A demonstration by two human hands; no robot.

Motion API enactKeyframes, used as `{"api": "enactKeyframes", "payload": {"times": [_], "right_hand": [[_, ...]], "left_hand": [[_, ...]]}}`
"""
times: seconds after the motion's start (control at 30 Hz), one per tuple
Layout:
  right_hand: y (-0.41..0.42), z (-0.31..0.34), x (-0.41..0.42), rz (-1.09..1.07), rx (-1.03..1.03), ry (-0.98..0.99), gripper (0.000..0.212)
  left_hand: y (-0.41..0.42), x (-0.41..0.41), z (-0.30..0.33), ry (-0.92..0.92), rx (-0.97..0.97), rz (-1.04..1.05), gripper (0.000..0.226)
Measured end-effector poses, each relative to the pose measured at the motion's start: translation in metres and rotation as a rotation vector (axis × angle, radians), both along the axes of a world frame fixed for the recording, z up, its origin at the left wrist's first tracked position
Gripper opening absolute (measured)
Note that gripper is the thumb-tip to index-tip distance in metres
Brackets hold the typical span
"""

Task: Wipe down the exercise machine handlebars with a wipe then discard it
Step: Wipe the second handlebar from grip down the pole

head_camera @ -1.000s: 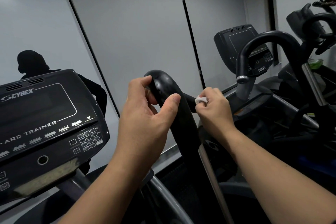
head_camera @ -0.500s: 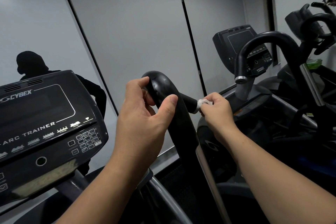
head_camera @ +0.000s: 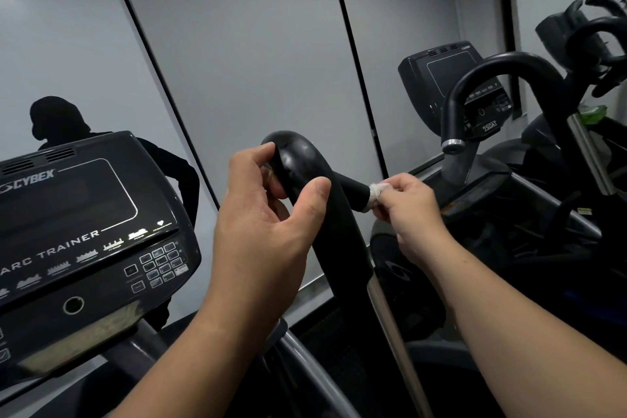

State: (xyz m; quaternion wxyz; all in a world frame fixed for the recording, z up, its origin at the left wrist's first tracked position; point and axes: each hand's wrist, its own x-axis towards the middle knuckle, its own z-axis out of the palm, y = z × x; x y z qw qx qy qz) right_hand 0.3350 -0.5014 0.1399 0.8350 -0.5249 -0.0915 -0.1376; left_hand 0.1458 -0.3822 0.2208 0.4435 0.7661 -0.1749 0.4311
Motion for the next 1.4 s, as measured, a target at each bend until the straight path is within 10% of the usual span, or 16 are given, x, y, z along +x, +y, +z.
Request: {"api": "enactKeyframes", "payload": {"times": [0.27, 0.63, 1.4], "right_hand": [[-0.008, 0.012, 0.007, 0.225, 0.145, -0.027, 0.016], [-0.021, 0.061, 0.019, 0.272, -0.575, -0.085, 0.014], [-0.005, 0.083, 0.017, 0.499, -0.709, 0.034, 0.022]], "left_hand": [[-0.001, 0.000, -0.001, -0.005, -0.025, -0.029, 0.040], [-0.003, -0.001, 0.000, -0.013, -0.042, -0.040, 0.041], [-0.001, 0.000, -0.002, 0.006, 0.003, 0.007, 0.034]]}}
